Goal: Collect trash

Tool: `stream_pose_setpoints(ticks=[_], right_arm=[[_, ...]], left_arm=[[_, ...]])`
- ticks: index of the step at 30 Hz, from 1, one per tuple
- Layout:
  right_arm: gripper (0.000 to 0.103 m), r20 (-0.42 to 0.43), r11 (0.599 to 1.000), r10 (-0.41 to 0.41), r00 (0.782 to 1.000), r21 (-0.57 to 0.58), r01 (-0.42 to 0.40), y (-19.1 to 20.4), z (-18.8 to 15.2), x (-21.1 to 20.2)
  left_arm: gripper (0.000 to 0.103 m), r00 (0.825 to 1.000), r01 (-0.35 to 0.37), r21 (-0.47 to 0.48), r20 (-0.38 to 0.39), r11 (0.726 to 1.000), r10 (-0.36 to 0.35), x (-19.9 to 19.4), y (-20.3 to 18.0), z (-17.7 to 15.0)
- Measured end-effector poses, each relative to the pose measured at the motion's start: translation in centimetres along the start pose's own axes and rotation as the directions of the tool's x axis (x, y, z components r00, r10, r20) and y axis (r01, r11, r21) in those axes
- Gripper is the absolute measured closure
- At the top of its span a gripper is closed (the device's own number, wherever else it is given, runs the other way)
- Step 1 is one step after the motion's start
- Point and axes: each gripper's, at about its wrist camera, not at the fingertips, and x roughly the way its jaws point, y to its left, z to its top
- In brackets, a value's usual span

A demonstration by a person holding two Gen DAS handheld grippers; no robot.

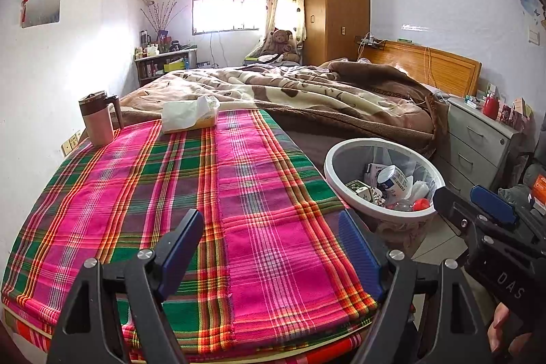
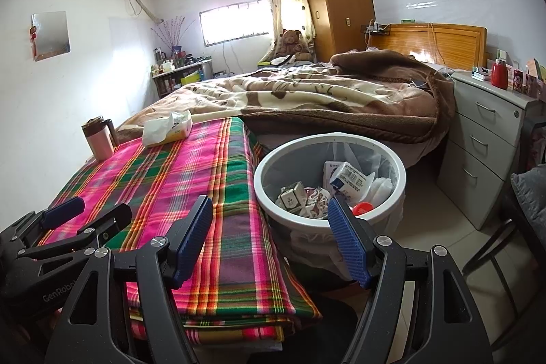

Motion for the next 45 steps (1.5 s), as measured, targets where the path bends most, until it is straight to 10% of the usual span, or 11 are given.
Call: stream_pose_setpoints(ticks=[45], right_arm=[[0.032,-0.002,1.0,0.008,1.0,-0.005,-0.008,0.26,0.08,-0.12]], left_arm=[[0.02,1.0,-0.001,-0.009,0.002,1.0,0.001,-0.24,0.3,-0.09]])
